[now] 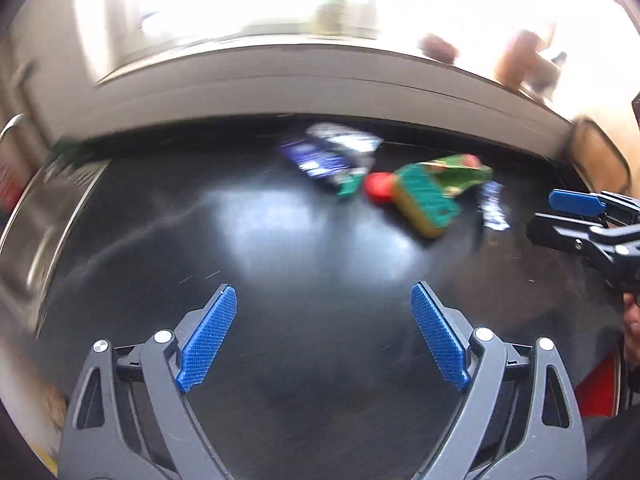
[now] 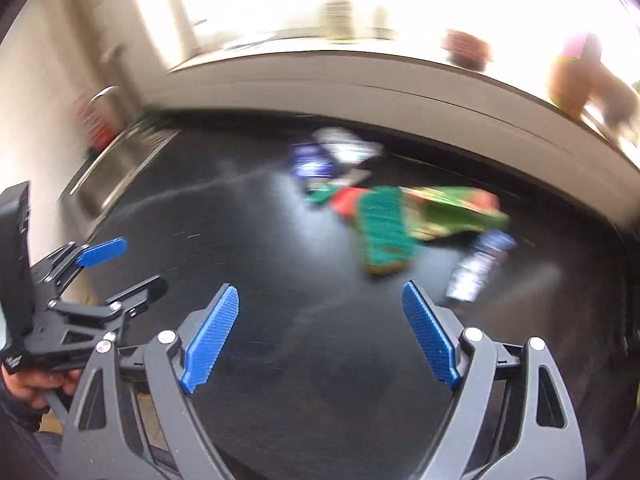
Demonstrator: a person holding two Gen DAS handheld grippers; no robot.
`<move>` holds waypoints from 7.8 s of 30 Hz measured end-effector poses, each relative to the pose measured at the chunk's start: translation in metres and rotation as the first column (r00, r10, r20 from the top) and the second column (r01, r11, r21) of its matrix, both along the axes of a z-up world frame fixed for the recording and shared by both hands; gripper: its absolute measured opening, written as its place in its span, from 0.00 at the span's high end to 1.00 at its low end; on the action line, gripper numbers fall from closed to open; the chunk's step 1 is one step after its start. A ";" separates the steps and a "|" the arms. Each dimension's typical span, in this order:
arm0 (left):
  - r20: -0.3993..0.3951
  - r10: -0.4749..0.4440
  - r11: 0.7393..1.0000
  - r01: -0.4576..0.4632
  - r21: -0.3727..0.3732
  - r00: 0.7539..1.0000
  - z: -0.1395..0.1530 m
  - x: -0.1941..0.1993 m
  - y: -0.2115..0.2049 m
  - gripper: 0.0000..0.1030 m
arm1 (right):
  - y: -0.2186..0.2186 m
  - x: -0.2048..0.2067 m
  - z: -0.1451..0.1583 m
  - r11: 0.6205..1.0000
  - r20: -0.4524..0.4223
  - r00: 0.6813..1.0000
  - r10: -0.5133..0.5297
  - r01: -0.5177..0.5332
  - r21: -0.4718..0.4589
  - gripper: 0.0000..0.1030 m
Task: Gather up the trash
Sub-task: 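Swing both open tools back over the countertop, then grasp the green sponge with the left tool while the right tool grasps the crumpled foil, then carry sponge and foil over the black bin and open both tools, then swing both open tools back over the countertop, then grasp the blue toothpaste box with the left tool while the right tool grasps the green snack bag, then carry box and snack bag over the black bin and open both tools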
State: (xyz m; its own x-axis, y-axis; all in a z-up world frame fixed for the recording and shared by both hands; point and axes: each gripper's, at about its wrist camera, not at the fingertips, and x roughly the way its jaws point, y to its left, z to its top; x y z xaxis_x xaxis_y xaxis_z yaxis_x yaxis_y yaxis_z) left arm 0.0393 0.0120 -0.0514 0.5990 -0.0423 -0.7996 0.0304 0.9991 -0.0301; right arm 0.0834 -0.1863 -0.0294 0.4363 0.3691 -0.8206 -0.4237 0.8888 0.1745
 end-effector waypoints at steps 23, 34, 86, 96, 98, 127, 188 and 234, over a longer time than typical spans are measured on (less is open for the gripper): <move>-0.191 0.056 0.992 -0.076 -0.100 0.980 -0.083 0.162 -0.107 0.16 | -0.109 0.114 -0.084 0.980 -0.173 0.964 -0.201 0.197 -0.038 0.21; -0.310 0.152 0.982 -0.179 -0.059 0.938 -0.126 0.202 -0.119 0.17 | -0.101 0.163 -0.142 0.973 -0.273 0.934 -0.232 0.215 -0.088 0.21; -0.150 0.695 0.715 -0.698 0.035 0.704 -0.059 -0.259 0.211 0.47 | 0.339 -0.163 -0.051 0.608 -0.116 0.599 0.792 -0.791 0.072 0.78; -0.201 0.781 0.596 -0.802 -0.045 0.592 -0.123 -0.340 0.273 0.47 | 0.471 -0.278 -0.124 0.432 -0.285 0.399 0.871 -0.900 0.059 0.78; -0.215 0.782 0.588 -0.807 -0.057 0.585 -0.138 -0.347 0.285 0.47 | 0.483 -0.280 -0.139 0.426 -0.300 0.397 0.867 -0.904 0.036 0.78; -0.249 0.736 0.635 -0.770 -0.068 0.629 -0.163 -0.332 0.320 0.21 | 0.506 -0.245 -0.145 0.477 -0.277 0.459 0.844 -0.879 -0.002 0.35; -0.295 0.337 0.940 -0.334 0.062 0.894 -0.126 0.290 0.025 0.17 | -0.075 0.186 -0.129 0.915 -0.351 0.860 -0.370 0.404 0.025 0.28; -0.146 0.200 0.977 -0.210 -0.050 0.969 -0.016 0.006 0.042 0.52 | 0.013 0.026 -0.050 0.989 -0.256 0.966 -0.040 0.074 0.126 0.74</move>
